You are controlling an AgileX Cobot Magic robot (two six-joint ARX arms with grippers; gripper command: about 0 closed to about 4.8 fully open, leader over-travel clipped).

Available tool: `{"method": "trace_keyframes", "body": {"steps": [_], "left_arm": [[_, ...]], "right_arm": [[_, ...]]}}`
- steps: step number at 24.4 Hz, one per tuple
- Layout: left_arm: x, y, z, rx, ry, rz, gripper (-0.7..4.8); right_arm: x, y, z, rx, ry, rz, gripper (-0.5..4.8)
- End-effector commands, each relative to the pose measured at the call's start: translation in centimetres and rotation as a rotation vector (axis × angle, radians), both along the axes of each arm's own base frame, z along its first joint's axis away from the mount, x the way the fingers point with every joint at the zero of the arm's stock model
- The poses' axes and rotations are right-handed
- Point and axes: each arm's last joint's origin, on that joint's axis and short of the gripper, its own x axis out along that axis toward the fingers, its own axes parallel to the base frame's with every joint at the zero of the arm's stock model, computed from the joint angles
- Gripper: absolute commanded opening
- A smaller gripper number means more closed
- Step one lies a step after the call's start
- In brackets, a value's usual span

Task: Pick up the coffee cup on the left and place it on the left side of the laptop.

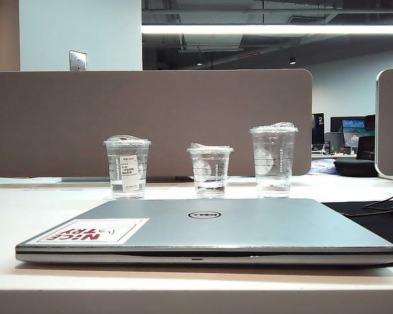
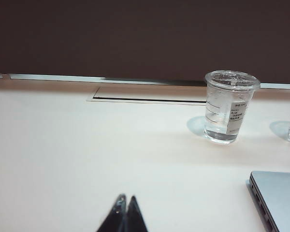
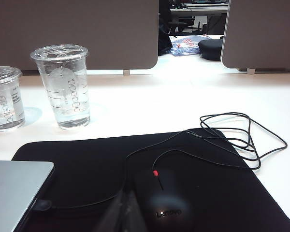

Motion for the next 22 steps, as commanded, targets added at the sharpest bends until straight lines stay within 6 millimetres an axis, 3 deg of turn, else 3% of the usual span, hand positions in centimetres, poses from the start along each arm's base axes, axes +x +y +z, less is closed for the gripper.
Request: {"method": "trace_keyframes", "body": {"steps": [1,12,22], "left_arm": [[0.0,0.0,0.2,0.007,-0.016,-0.004,-0.05],[0.0,0.0,0.2,0.007,-0.016,-0.004,-0.06],[0.0,0.0,0.2,0.006,-0.018,-0.004,-0.06]], "right_arm": [[0.0,0.0,0.0,-0.002,-0.014,-0.002,-0.05],[0.1,0.4,0.0,-0.002,-0.006,0.035,-0.05],[0.4,3.9,-1.4,-0.026,0.160,0.367,-0.05]]}}
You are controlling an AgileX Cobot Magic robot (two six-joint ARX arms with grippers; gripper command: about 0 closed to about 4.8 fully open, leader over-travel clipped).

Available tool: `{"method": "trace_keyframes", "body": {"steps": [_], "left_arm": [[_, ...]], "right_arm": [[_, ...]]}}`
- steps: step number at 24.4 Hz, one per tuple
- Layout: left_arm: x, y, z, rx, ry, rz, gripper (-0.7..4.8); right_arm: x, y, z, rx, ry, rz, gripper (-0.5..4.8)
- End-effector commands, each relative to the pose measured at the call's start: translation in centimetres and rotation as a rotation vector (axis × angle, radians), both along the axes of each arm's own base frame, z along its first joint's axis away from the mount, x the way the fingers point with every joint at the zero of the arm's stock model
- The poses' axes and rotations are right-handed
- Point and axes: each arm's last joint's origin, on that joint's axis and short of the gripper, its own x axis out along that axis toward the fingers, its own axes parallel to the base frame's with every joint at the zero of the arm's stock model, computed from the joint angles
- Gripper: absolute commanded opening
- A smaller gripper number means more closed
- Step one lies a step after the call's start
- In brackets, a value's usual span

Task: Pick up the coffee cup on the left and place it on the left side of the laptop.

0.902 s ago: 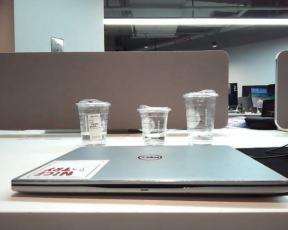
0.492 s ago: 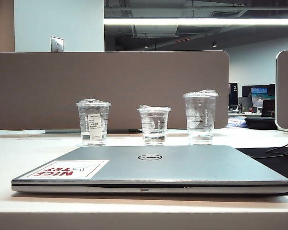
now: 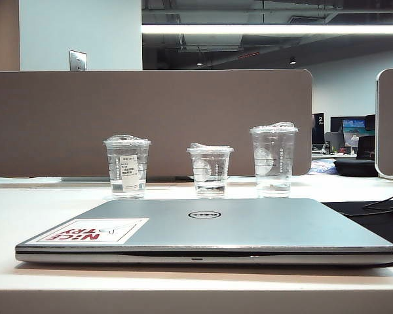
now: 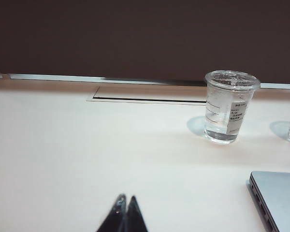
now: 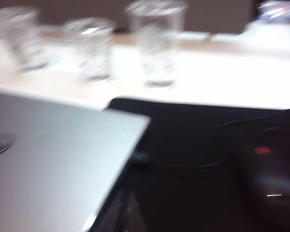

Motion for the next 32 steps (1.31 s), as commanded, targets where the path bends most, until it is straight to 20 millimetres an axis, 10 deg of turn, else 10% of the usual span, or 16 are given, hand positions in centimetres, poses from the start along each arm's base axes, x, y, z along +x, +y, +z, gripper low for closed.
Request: {"method": "trace_keyframes", "body": {"steps": [1,16,24,27,32], "left_arm": [[0.0,0.0,0.2,0.003,-0.017,-0.004,-0.05],[0.7,-0.3,4.3,0.006,-0.216,-0.093,-0.06],[8.2,-0.4,6.2,0.177,-0.131,-0.134,0.10],[15.0,-0.5,5.2,0.177,-0.091,-0.200,2.46],[21.5,-0.7,2.5,0.165,0.008,-0.326,4.18]], "right_arm": [[0.0,0.9,-0.4,-0.013,0.034,0.079,-0.05],[-0.3,2.2,-1.0,-0.040,0.097,0.201,-0.05],[-0.3,2.2,-1.0,-0.041,0.097,0.201,-0.05],[-0.3,2.2,-1.0,-0.040,0.097,0.200,-0.05],[-0.3,2.2,-1.0,-0.040,0.098,0.199,-0.05]]}}
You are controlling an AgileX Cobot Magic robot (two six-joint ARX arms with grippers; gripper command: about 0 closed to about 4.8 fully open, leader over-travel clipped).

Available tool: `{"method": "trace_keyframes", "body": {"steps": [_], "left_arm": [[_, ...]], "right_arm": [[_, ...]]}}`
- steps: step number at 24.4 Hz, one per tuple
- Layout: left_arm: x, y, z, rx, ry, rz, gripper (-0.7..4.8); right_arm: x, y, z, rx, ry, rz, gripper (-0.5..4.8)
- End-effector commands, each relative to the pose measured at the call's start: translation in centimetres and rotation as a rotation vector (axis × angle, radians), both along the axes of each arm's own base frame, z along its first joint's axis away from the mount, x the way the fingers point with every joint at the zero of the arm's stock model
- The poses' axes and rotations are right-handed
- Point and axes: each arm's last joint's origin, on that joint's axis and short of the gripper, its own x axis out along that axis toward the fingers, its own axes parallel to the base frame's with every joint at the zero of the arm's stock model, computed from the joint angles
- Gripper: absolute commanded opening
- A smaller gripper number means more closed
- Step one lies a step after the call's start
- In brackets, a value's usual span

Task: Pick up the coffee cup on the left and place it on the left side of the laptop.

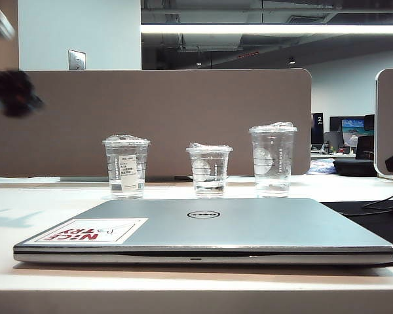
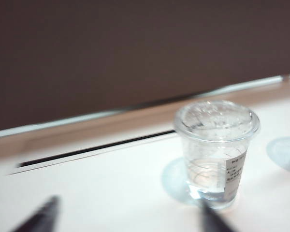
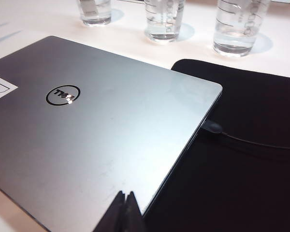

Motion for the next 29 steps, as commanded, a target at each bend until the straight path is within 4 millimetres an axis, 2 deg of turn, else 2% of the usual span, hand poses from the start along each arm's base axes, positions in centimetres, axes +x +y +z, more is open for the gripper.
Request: {"method": "trace_keyframes", "body": {"steps": [1,2,5,13,22,29], "left_arm": [[3.5,-0.2,-1.4,0.002,0.034,-0.101,4.40],[4.6,-0.3,-2.2,0.000,0.055,-0.121,4.72],[7.8,-0.4,-5.3,-0.007,0.125,-0.170,4.79],[11.5,-0.8,-9.3,-0.022,0.156,-0.345,4.79],[13.5,-1.1,-12.0,-0.033,0.172,-0.442,4.79],[13.7,-1.5,-13.7,-0.032,0.160,-0.462,4.79]], "right_arm": [[0.0,0.0,0.0,0.006,-0.013,-0.002,-0.05],[0.0,0.0,0.0,0.006,-0.014,-0.002,-0.05],[0.0,0.0,0.0,0.005,-0.013,-0.002,-0.05],[0.0,0.0,0.0,0.003,-0.010,-0.002,-0.05],[0.1,0.0,0.0,0.004,-0.010,-0.002,-0.05],[0.1,0.0,0.0,0.004,-0.010,-0.002,-0.05]]}}
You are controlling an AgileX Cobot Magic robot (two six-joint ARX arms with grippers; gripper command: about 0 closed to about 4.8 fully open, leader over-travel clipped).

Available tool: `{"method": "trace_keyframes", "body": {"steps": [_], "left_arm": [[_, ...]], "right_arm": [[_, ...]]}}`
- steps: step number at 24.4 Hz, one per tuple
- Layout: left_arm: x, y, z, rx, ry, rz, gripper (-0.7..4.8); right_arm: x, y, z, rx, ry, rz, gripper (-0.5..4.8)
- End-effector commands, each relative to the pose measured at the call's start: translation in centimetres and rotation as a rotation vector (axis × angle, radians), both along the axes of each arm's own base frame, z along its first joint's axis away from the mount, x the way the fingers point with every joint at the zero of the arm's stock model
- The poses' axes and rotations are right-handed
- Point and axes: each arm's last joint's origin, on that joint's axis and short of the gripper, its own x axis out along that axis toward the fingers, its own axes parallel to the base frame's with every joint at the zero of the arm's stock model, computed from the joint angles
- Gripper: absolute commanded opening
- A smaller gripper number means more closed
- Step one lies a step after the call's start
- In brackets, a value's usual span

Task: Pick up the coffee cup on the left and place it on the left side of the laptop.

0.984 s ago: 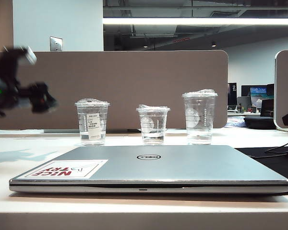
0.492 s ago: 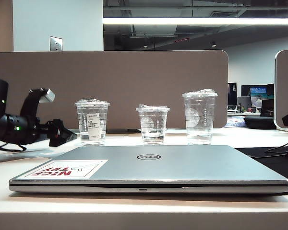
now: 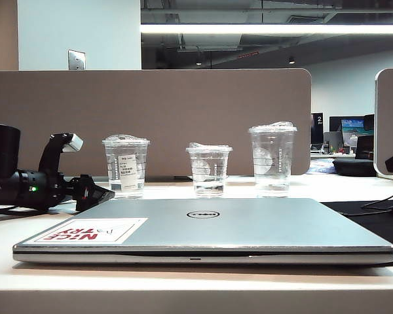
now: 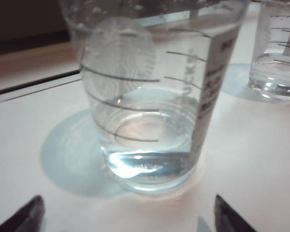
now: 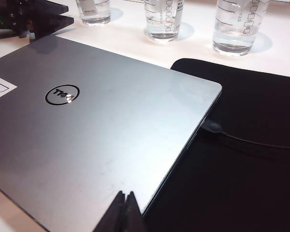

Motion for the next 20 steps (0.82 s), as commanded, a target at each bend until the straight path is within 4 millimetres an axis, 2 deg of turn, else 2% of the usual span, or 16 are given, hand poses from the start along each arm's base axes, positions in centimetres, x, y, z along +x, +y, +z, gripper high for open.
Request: {"method": "trace_keyframes", "body": {"steps": [1,13,20], "left_arm": [[-0.2,-0.3,-1.6,-0.003,0.027,-0.024,4.79],[1.3,-2.8,-2.3,-0.003,-0.029,-0.075,4.79],[3.0,-3.1,-1.9,-0.006,-0.037,-0.062,4.79]], "right_arm": [[0.0,0.0,0.0,0.004,-0.011,0.001,-0.05],[0.0,0.0,0.0,0.004,-0.011,0.000,-0.05],[0.0,0.0,0.0,0.003,-0.010,0.000,-0.05]]}}
